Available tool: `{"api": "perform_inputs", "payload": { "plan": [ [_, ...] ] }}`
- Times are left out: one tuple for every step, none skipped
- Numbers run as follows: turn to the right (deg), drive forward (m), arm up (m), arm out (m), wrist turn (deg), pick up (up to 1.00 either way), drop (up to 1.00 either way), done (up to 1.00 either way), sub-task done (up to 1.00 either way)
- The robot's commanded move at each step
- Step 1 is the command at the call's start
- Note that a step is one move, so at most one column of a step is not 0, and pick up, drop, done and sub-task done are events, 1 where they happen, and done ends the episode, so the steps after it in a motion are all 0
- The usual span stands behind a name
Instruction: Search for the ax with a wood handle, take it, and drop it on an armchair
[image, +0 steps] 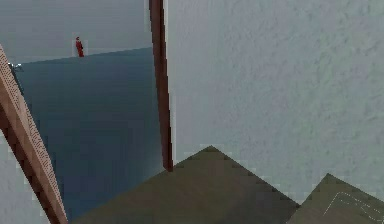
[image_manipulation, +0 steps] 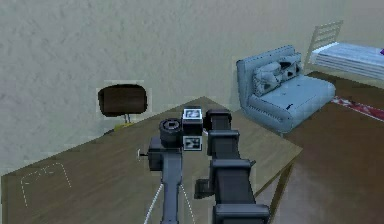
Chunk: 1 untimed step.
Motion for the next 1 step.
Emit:
{"api": "perform_inputs", "payload": {
  "plan": [
    [0.0,0.00,0.00,0.00,45.0,0.00,0.00,0.00,0.00]
  ]
}}
